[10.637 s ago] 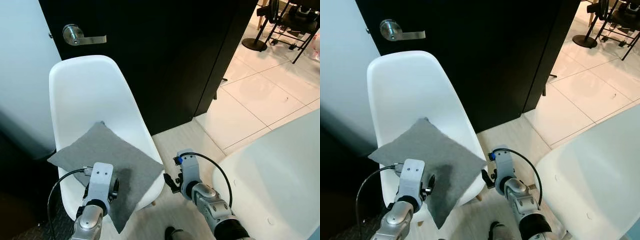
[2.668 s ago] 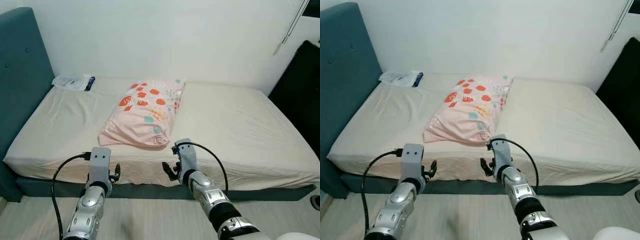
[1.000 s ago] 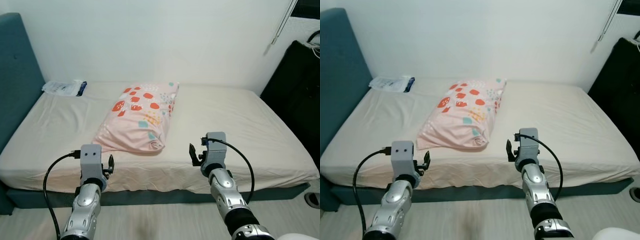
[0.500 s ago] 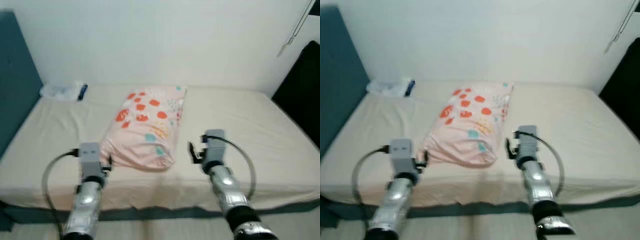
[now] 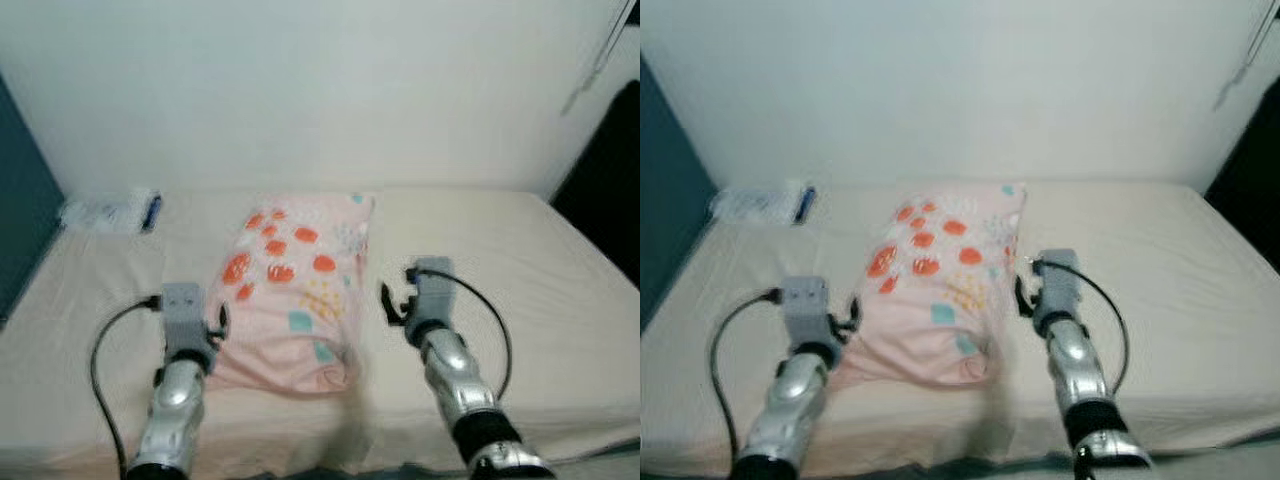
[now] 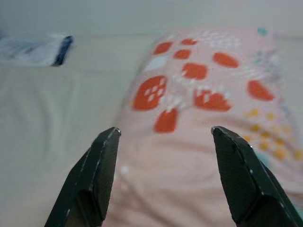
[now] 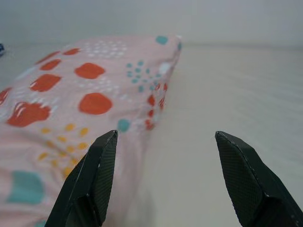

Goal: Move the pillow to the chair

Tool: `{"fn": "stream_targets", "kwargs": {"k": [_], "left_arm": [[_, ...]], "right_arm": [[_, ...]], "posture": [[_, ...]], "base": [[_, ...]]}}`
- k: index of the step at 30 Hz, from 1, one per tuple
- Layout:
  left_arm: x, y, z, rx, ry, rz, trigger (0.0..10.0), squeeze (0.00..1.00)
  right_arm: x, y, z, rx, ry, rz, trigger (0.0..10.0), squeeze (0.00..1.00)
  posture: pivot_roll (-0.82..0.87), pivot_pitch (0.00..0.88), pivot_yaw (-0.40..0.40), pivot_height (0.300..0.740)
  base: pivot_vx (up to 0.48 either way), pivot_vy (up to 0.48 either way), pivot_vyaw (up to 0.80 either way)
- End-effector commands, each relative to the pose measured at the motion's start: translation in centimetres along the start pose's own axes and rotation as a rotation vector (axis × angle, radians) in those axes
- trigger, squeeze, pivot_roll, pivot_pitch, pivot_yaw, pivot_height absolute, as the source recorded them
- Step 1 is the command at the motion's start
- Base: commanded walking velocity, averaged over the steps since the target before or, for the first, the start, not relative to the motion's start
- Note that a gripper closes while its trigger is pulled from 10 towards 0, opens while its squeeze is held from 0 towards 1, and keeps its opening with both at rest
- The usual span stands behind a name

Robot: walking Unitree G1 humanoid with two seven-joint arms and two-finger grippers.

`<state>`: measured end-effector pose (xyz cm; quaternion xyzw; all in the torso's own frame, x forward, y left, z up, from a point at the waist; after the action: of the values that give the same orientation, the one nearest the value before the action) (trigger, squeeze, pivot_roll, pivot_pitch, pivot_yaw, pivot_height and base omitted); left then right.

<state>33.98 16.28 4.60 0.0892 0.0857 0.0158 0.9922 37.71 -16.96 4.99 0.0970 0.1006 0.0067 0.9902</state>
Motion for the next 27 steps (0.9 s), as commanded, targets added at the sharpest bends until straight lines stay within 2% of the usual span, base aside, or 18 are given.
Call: {"fn": "stream_targets", "kwargs": {"k": [1,27], "left_arm": [[-0.34,0.56,-0.95,-0.005,0.028,0.011,10.0,0.00],[-0.20,0.07,-0.79,0.011,0.024,-0.017,10.0,0.00]], "right_arm": [[0.02,0.55,-0.45,0.015,0.017,0.009,10.0,0.00],[0.05,0.69,-0.67,0.018,0.027,0.006,10.0,0.00]], "posture": [[0.04,0.000,-0.065,0.723],[0.04,0.000,-0.061,0.723]], "base": [[0.000,0.000,0.00],[0.000,0.000,0.00]]}}
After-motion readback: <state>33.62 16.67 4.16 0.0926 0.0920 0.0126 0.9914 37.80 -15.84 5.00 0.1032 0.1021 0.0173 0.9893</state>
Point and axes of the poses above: a point about 5 cm out from each wrist's last joint towards the gripper, its own x axis pointing out of the wrist towards the gripper, its own z axis along the axis of the wrist's last joint, y = z × x, the point moved 5 cm from there along x, pointing out of the wrist towards the gripper, and after that the axes turned 12 degrees about x, right-handed, at the moved point
